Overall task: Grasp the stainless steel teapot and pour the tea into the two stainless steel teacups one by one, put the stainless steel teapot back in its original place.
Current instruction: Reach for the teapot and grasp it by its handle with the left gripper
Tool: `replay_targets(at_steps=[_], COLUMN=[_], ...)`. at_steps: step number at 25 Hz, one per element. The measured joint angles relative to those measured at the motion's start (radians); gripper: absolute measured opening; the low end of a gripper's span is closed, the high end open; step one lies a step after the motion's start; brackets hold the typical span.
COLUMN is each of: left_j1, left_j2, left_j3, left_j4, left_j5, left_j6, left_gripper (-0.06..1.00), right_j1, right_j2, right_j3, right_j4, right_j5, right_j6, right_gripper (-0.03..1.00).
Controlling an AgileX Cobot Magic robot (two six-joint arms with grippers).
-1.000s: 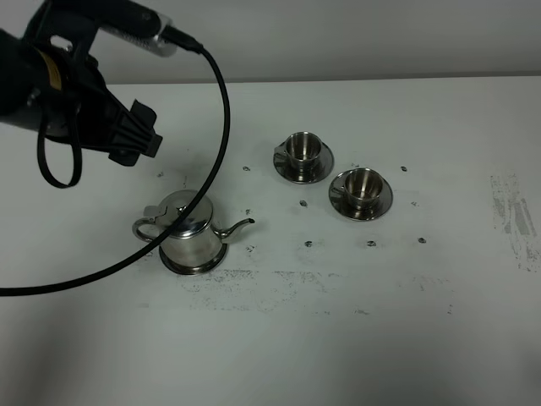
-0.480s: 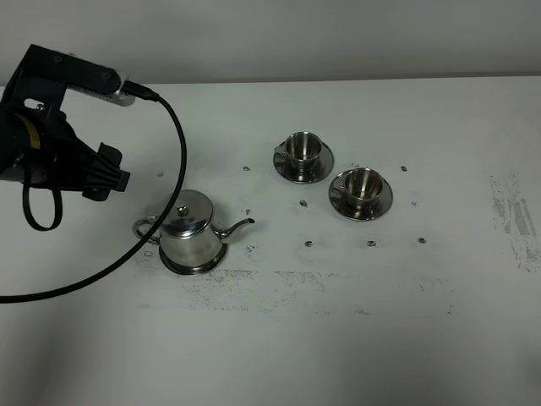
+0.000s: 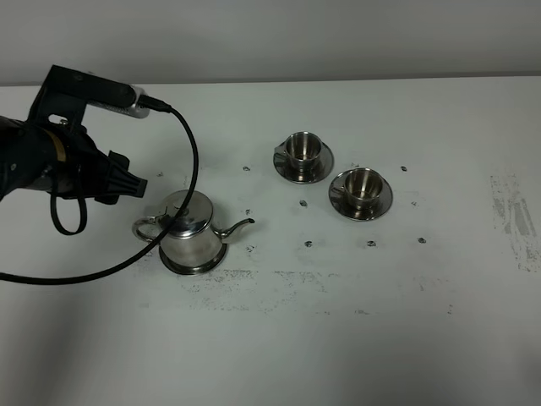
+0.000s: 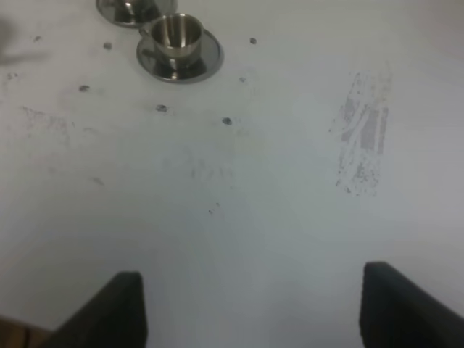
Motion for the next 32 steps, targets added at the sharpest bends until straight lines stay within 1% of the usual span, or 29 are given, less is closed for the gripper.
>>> replay_targets(at_steps=[8, 21, 24, 28, 32], left_j1=[0.0, 0.0, 0.0, 0.0, 0.0], left_j2=[0.09, 0.115, 0.115, 0.115, 0.115], left_j3=[0.0, 0.0, 0.0, 0.0, 0.0], left_j4=[-0.013, -0.025, -0.027, -0.027, -0.027], left_j5=[-0.102, -0.014, -0.015, -0.089, -0.133], left_j6=[-0.001, 0.003, 0.003, -0.002, -0.012], left_gripper=[0.57, 0.57, 0.57, 0.57, 0.57], right_j1=[0.0, 0.0, 0.0, 0.0, 0.0], right_j2=[0.0, 0.0, 0.0, 0.0, 0.0], right_j3=[0.0, 0.0, 0.0, 0.0, 0.0], right_j4=[0.0, 0.0, 0.0, 0.0, 0.0], right_j5=[0.0, 0.0, 0.0, 0.0, 0.0], right_j6=[0.0, 0.0, 0.0, 0.0, 0.0], right_gripper=[0.59, 0.59, 0.59, 0.59, 0.59])
